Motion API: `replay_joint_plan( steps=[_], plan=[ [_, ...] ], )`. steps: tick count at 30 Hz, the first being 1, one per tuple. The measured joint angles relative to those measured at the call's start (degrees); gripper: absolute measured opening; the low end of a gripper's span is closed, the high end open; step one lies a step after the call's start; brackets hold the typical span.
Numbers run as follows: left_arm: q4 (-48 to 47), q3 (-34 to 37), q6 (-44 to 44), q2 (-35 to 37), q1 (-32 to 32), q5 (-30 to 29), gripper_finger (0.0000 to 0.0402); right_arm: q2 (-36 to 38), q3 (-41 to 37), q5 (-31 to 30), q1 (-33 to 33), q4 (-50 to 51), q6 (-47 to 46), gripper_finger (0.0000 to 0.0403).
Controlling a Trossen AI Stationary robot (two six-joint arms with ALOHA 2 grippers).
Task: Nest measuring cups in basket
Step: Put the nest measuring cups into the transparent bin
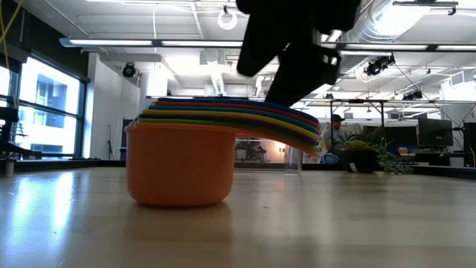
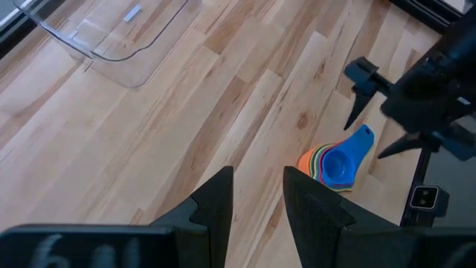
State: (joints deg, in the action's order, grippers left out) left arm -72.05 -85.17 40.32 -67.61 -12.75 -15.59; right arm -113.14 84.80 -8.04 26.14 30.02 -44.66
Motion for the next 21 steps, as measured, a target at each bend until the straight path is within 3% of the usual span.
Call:
replay_joint_plan(
  steps=[10, 21],
  plan=[
    [0.11, 0.00, 0.00, 0.00, 0.01, 0.01, 0.0111, -6.92, 9.84, 0.03, 0.13, 9.49, 4.19, 0.0304],
    [0.40, 0.00, 0.00, 0.00, 0.02, 0.02, 0.0111, -8.67, 10.03, 0.06, 0.13, 8.72, 3.12, 0.0304]
  ],
)
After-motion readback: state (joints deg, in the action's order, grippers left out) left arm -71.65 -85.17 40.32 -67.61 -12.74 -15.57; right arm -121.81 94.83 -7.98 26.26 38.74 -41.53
